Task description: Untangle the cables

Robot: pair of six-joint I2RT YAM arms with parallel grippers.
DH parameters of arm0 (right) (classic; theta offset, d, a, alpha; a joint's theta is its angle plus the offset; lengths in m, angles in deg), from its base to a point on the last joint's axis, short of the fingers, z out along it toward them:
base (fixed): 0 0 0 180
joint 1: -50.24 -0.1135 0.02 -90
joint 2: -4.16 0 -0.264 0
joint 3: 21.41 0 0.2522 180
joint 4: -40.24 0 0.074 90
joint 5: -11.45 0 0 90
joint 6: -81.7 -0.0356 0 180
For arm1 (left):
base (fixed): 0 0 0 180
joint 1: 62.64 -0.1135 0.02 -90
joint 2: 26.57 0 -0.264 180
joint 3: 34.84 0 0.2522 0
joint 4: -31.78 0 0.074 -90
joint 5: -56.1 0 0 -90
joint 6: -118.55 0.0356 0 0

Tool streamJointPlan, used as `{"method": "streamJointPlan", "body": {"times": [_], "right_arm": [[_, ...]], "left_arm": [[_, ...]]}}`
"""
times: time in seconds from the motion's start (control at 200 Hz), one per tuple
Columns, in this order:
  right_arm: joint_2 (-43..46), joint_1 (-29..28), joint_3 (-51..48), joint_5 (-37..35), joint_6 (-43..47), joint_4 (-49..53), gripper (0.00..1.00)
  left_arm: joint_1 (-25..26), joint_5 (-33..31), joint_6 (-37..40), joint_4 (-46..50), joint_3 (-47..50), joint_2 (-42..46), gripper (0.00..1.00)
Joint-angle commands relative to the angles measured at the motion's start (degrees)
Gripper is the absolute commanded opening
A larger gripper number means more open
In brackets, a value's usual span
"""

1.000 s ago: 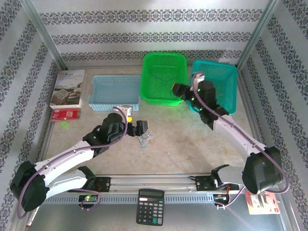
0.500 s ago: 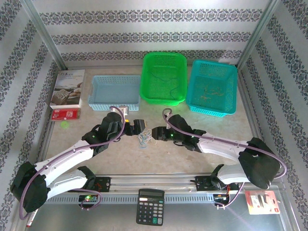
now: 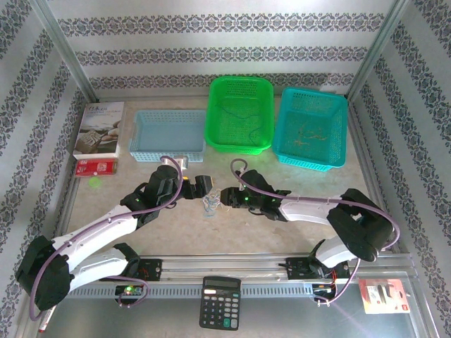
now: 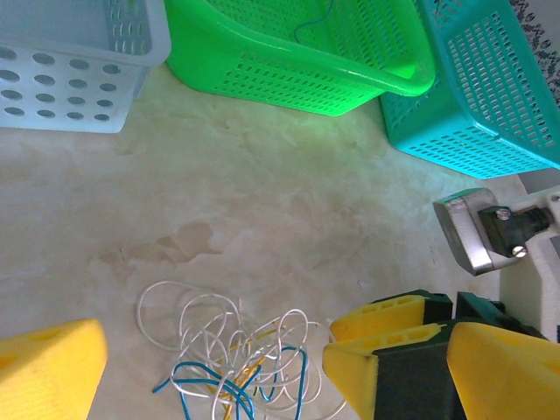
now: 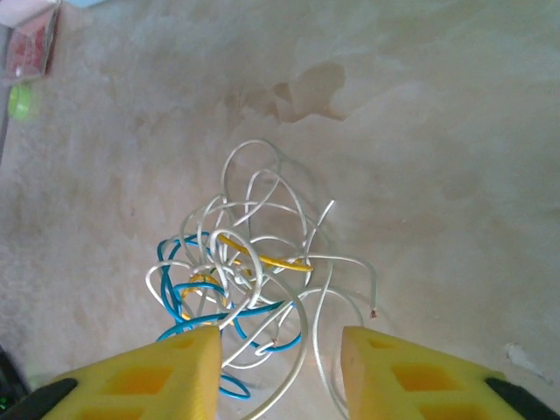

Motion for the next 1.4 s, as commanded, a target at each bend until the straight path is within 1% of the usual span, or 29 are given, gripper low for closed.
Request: {"method": "streamJointPlan", "body": {"times": [0.0, 0.075, 0.12, 0.24, 0.375, 0.56, 0.719, 0.849, 0.949, 1.024, 1.129, 1.294, 1.329, 1.394], "right_arm": [[-0.81, -0.24, 2.19, 2.51, -0.42, -3.25, 0.24], [0.00, 0.58, 3.09, 3.48, 0.07, -3.22, 0.08], [0.95, 1.40, 3.48, 3.86, 0.39, -3.02, 0.00], [4.99, 3.92, 4.53, 3.72, 1.70, -0.52, 0.00], [10.16, 6.13, 5.59, 1.99, 4.15, 4.10, 0.00], [15.27, 6.64, 7.53, -2.14, 8.29, 10.79, 0.00], [13.76, 5.57, 7.29, -3.77, 9.62, 11.51, 0.00], [9.44, 2.77, 7.02, -7.25, 11.58, 11.17, 0.01], [6.51, 0.76, 7.22, -7.93, 11.53, 10.54, 0.01], [5.26, -0.52, 7.85, -8.01, 11.36, 10.14, 0.02], [4.08, -1.98, 9.48, -7.48, 11.39, 9.97, 0.14], [0.88, -5.19, 11.94, -5.32, 9.91, 9.11, 0.22], [0.09, -6.06, 12.50, -5.03, 9.80, 8.99, 0.26], [-1.53, -7.48, 13.77, -4.15, 9.48, 9.09, 0.36]], "left_arm": [[-0.96, 0.78, -0.86, 0.23, 0.46, -0.09, 1.00], [-1.09, 0.83, -0.67, 0.54, 0.24, -0.04, 1.00], [-1.11, 0.79, -0.60, 0.69, 0.23, 0.00, 1.00], [-1.44, 0.81, -0.67, 0.76, 0.49, 0.29, 1.00], [-1.46, 0.74, -0.87, 0.65, 0.68, 0.54, 1.00], [-1.62, 0.42, -0.86, 0.65, 0.74, 0.44, 1.00], [-1.70, 0.43, -0.97, 0.28, 0.43, -0.04, 1.00], [-1.71, 0.42, -1.24, 0.29, 0.15, -0.09, 1.00], [-1.80, 0.02, -1.13, 1.00, -0.25, 0.23, 1.00], [-1.93, -0.49, -0.99, 1.54, -0.38, 0.74, 1.00], [-2.21, -1.71, -1.34, 1.98, -0.14, 1.70, 1.00], [-3.70, -3.08, -3.34, 2.17, 0.72, 3.42, 1.00], [-4.18, -3.06, -3.86, 2.01, 0.95, 3.81, 1.00], [-5.13, -2.55, -4.85, 1.38, 1.44, 4.52, 1.00]]}}
